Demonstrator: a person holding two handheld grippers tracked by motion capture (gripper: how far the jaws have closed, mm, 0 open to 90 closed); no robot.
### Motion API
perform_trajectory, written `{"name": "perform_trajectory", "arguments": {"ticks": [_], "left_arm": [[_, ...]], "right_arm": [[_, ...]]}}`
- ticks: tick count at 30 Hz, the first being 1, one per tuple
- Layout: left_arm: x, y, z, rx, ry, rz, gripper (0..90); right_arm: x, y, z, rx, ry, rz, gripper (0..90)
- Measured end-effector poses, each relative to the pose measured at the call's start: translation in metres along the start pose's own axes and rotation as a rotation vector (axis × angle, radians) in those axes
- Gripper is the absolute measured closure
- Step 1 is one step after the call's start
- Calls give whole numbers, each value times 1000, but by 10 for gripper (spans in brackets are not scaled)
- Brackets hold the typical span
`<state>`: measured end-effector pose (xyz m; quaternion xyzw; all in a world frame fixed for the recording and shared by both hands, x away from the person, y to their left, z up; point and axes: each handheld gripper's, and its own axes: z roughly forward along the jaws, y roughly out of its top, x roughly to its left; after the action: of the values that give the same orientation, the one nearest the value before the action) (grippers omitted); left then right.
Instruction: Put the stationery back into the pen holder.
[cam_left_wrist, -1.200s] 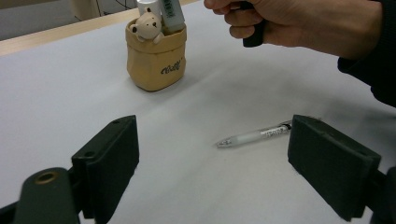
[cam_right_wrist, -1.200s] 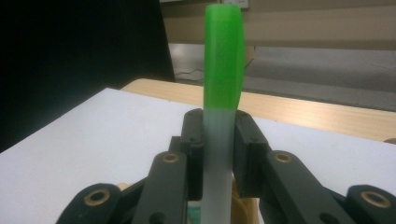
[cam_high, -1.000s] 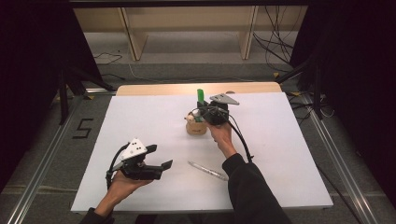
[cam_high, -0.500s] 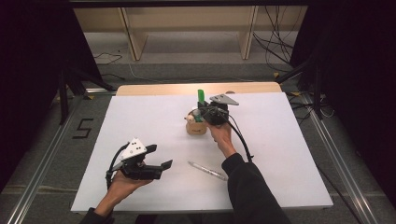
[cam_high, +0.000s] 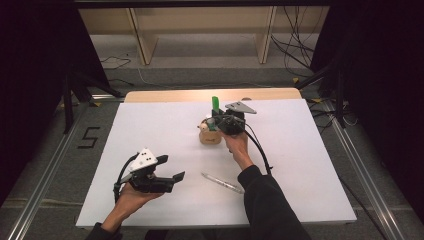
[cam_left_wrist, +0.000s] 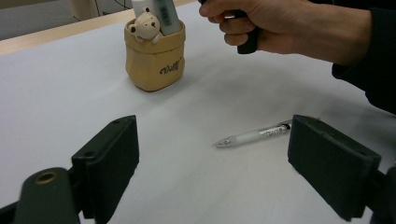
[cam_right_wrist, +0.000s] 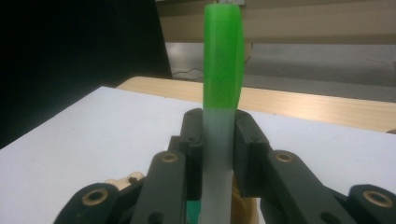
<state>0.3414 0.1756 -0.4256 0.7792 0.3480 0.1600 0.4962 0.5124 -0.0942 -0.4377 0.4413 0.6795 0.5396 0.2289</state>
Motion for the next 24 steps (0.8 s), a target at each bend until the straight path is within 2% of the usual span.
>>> {"name": "perform_trajectory", "arguments": {"ticks": [4, 5, 7, 8, 11, 14, 17, 24], "left_arm": [[1, 0, 0, 0, 3, -3, 158], [1, 0, 0, 1, 4, -6, 158], [1, 0, 0, -2, 4, -9, 157], [1, 0, 0, -2, 4, -11, 157], [0, 0, 0, 3, 2, -7, 158], [0, 0, 0, 5, 3, 0, 158], [1, 0, 0, 4, 2, -7, 158], [2, 0, -1, -3, 5, -12, 158]], "right_arm": [[1, 0, -1, 2, 11, -8, 706], [2, 0, -2, 3, 10, -15, 663], [3, 2, -3, 12, 0, -17, 454], [3, 3, -3, 19, 9, -3, 372], [-2, 7, -9, 28, 17, 26, 274], [-8, 11, -14, 44, 28, 32, 259], [-10, 13, -20, 64, 37, 8, 247], [-9, 22, -38, 116, 90, -30, 211]]}}
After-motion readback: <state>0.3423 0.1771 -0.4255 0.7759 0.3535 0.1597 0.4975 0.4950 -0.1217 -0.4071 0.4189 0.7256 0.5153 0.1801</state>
